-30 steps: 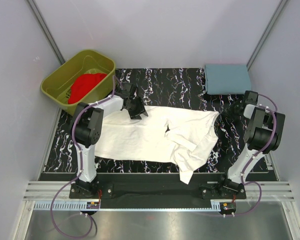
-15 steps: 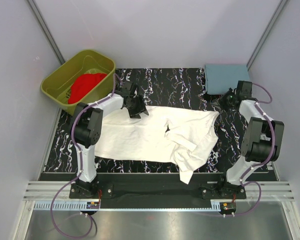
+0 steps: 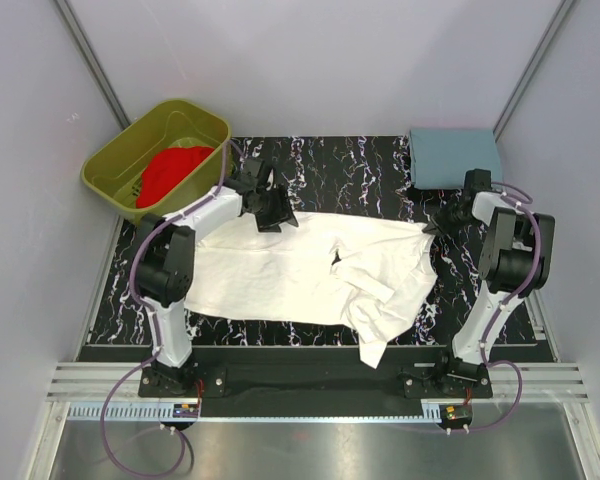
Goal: Fold and stack the t-shirts
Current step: Fold the tshirt
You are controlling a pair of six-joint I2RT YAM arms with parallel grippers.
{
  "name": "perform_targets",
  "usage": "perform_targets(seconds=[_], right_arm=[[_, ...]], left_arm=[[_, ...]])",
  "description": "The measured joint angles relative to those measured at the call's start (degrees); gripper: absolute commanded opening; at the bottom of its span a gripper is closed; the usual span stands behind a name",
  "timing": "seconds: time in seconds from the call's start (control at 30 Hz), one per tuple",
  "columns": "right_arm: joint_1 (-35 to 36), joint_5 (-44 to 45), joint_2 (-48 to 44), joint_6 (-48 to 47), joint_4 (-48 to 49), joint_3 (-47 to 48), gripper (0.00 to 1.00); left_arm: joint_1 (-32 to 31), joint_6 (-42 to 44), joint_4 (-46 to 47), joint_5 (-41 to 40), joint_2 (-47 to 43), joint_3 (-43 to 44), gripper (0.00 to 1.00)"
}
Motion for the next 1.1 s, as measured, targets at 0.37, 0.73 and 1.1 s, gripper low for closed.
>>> perform_targets(seconds=[0.37, 0.73, 1.1], right_arm=[[-1.88, 7.06, 6.32, -5.01, -4.94, 11.39, 0.05], [-4.39, 12.70, 10.88, -8.41, -11.02, 22.93, 0.16], [-2.49, 10.05, -20.00, 6.45, -24.96, 3.28, 0.30]], left_arm=[[-0.37, 0.20, 0.66, -1.70, -11.04, -2.73, 0.63], [0.55, 0.26, -1.86, -6.34, -22.64, -13.77, 0.64], [5.01, -10.56, -6.60, -9.09, -47.54, -28.37, 0.74]])
